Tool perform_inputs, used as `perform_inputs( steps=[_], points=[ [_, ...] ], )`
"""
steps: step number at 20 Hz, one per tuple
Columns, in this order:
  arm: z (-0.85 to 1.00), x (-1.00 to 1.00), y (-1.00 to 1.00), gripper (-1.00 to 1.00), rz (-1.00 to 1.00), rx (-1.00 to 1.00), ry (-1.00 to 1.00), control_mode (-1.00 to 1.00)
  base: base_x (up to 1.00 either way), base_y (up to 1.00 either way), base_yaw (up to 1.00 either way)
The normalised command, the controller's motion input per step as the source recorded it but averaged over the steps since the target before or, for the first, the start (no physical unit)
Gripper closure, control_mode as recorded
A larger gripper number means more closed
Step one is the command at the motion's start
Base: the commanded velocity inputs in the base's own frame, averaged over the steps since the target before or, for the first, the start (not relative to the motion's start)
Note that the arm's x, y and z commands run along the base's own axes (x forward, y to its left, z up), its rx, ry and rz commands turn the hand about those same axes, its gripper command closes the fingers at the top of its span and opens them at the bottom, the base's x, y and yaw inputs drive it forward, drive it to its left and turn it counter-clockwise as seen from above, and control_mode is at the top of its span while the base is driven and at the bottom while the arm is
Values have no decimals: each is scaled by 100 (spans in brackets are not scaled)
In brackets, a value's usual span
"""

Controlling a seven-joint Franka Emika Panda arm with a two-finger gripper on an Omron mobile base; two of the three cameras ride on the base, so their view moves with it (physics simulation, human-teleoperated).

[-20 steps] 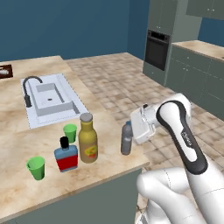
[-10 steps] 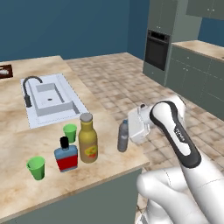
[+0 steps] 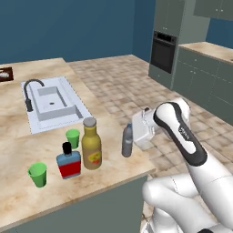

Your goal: Place the drinks on the dining counter in a tight cluster.

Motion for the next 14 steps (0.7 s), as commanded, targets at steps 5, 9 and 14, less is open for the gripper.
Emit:
perform_inputs(
  steps=[5,9,14],
  points=[
    [-44,2,16,100,0,0,0,-100,0,0,0],
    [-22,17,14,100,0,0,0,-100,0,0,0],
    [0,27,0,100,0,0,0,-100,0,0,0]
  ],
)
